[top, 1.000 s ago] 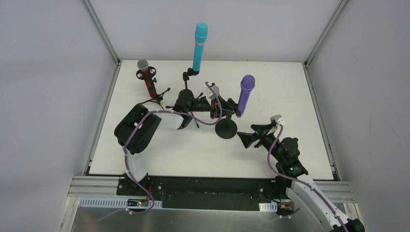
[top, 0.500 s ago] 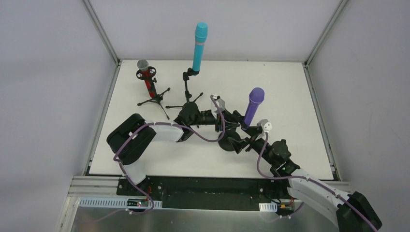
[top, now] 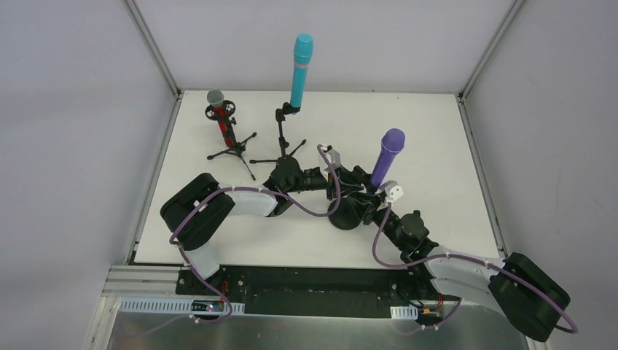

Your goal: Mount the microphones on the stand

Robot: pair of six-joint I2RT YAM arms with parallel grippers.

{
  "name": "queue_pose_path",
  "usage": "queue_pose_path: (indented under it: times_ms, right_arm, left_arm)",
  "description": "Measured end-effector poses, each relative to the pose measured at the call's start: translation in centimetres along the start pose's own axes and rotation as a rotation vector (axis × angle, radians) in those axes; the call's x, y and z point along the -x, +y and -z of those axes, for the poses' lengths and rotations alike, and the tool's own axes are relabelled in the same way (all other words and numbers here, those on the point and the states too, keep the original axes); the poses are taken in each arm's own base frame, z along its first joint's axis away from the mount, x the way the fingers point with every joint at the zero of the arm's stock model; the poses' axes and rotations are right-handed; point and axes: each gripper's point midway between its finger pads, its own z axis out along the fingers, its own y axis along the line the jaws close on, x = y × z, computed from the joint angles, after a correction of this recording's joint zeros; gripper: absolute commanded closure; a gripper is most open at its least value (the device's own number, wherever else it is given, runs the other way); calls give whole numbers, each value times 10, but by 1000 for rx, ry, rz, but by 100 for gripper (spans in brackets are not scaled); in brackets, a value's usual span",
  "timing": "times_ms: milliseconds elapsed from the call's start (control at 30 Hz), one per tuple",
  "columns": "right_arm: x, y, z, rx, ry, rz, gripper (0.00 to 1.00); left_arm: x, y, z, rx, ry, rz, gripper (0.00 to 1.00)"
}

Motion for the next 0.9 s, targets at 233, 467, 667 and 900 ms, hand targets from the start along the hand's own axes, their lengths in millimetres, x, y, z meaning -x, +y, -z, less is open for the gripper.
queue_pose_path:
  times_ms: [233, 467, 667, 900]
  right_arm:
    - [1, 0, -2, -18, -15, 0, 100]
    - [0, 2, -2, -20, -8, 3, 100]
    - [-2, 4, -1, -16, -3, 10, 100]
    - [4, 3, -2, -23, -24, 12, 100]
  left_arm:
    - [5, 0, 1, 15, -8, 0, 100]
    - [14, -2, 2, 26, -17, -5, 100]
    - [21, -4, 5, 34, 7, 5, 100]
    - [55, -7, -2, 29, 11, -25, 100]
